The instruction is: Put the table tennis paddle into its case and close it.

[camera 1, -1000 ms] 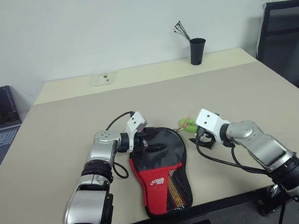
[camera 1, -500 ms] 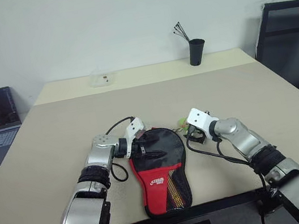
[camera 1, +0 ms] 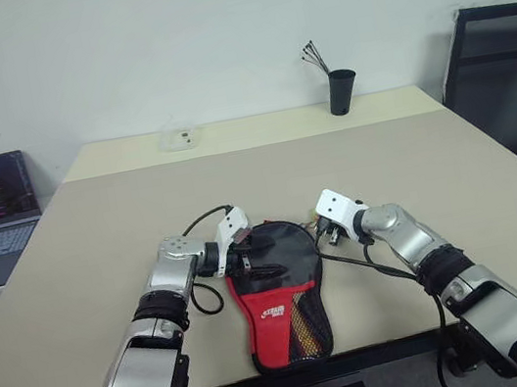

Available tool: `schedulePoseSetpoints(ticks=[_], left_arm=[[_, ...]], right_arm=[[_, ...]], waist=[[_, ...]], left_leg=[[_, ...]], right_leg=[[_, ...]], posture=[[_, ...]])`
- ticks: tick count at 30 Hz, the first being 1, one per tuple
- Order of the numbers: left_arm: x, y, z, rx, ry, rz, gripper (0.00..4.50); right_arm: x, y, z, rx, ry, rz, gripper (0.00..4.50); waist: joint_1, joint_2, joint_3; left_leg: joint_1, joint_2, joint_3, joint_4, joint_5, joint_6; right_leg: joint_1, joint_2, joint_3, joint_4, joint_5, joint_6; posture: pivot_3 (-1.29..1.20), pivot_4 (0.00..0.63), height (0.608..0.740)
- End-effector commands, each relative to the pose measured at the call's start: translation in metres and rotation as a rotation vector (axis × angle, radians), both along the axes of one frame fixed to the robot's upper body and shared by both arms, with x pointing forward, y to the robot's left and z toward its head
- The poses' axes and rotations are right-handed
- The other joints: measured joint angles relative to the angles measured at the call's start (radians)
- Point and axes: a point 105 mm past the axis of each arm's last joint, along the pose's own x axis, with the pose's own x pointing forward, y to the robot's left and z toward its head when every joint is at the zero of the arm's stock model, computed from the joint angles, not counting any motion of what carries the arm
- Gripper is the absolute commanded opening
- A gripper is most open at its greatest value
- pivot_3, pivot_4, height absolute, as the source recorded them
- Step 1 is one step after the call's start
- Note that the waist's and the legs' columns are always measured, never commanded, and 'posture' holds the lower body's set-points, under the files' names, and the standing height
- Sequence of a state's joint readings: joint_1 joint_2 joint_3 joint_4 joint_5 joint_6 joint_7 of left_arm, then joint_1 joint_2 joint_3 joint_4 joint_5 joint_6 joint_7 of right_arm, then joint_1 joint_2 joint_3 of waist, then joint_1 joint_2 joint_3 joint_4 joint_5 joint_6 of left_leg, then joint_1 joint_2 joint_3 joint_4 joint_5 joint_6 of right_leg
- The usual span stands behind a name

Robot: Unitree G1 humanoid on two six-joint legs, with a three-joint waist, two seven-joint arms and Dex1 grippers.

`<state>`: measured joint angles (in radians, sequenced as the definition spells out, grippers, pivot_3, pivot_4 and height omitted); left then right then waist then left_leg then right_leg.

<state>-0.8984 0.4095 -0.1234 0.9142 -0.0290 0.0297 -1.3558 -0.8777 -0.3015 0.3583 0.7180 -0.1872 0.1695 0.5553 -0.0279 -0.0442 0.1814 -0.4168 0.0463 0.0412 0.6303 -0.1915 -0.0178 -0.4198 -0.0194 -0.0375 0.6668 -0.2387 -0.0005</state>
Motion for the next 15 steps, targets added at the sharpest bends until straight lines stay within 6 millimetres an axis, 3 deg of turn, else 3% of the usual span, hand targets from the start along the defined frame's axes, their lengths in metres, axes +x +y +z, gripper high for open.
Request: schedulePoseSetpoints(ticks=[1,7,15], left_arm=[[0.004,-0.008,0.012,0.007,-0.047,-0.037,4.5],[0.009,-0.019,0.012,0.008,-0.065,-0.036,4.5],[-0.002,-0.021,-0.022,0.096,0.019,-0.086,4.5]], right_arm=[[0.004,-0.017,-0.009,-0.043,0.033,-0.074,0.17],[0.006,-0.015,-0.001,-0.045,0.009,-0.07,0.01],[-0.001,-0.03,0.031,-0.096,-0.085,-0.041,0.01]], waist=[[0.002,0.0,0.0],[0.002,0.0,0.0],[0.006,0.0,0.0]], left_leg=[[0.0,0.0,0.0,0.0,0.0,0.0],[0.0,0.0,0.001,0.0,0.0,0.0],[-0.002,0.0,0.001,-0.001,0.0,0.0]], right_leg=[[0.0,0.0,0.0,0.0,0.0,0.0],[0.0,-0.001,0.0,-0.001,0.0,0.0],[-0.001,-0.001,0.0,-0.002,0.0,0.0]], posture=[[0.0,0.15,0.74],[0.0,0.15,0.74],[0.0,0.15,0.74]])
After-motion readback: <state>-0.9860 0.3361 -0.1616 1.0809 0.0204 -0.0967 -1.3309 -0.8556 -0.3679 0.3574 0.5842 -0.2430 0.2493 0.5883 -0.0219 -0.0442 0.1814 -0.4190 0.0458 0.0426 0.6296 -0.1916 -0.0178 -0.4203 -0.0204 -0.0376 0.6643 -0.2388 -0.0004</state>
